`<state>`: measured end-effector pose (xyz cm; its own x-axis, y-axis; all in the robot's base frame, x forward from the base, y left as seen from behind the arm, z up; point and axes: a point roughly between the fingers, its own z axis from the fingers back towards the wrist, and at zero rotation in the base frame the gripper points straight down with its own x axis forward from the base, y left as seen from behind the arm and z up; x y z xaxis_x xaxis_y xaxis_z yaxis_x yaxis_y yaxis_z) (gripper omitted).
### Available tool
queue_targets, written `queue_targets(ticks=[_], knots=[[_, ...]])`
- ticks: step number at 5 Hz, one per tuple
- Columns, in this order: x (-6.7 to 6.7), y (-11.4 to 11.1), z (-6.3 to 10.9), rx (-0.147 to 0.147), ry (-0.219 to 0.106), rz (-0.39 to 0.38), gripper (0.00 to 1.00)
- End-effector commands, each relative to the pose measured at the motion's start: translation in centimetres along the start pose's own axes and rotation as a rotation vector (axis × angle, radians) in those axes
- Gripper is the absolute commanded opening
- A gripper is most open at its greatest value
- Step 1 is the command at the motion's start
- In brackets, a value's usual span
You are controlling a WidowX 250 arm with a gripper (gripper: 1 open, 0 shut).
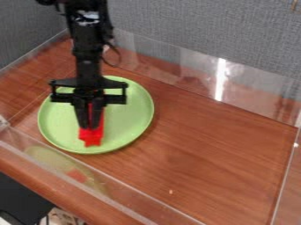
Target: Put the red object on the left side
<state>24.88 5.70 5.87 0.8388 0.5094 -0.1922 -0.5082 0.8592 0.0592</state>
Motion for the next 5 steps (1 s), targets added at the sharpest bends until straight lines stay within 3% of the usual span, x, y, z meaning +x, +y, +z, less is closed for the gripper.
queue_targets(ticks=[1, 2, 3, 4, 5], knots=[[0.7, -1.1, 2.8, -0.034, -0.071, 0.035, 1.0], [0.9, -1.3, 3.1, -0.04, -0.069, 0.082, 0.0], [1.3, -0.5, 1.9, -0.035, -0.062, 0.132, 0.0], [1.6, 0.4, 0.8, -0.017, -0.055, 0.17, 1.0], [2.2, 1.5, 0.0, -0.025, -0.047, 0.255, 1.0]])
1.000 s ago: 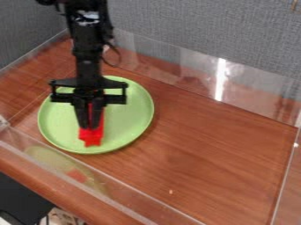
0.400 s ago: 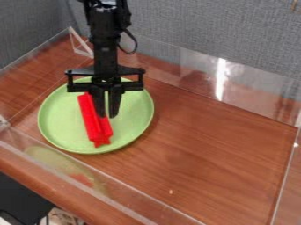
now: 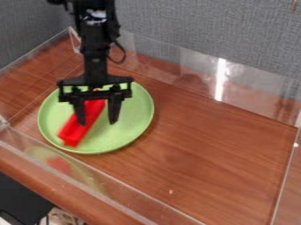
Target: Put the red object on the left side
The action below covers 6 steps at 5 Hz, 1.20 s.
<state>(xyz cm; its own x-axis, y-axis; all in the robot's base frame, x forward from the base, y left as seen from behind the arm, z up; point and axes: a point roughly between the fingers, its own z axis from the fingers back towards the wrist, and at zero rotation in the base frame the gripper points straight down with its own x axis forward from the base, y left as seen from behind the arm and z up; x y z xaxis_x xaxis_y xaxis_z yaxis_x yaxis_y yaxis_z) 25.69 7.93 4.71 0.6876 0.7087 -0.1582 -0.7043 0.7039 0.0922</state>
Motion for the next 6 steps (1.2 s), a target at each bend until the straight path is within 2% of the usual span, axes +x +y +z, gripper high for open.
queue_targets(ticks=[1, 2, 4, 6], knots=[[0.8, 0.6, 0.4, -0.028, -0.028, 0.066, 0.0], [1.8, 1.8, -0.7, -0.031, -0.021, 0.162, 0.0], [0.0, 0.3, 3.2, -0.035, -0.05, -0.017, 0.0], [-1.6, -0.9, 2.8, -0.031, -0.044, -0.118, 0.0]])
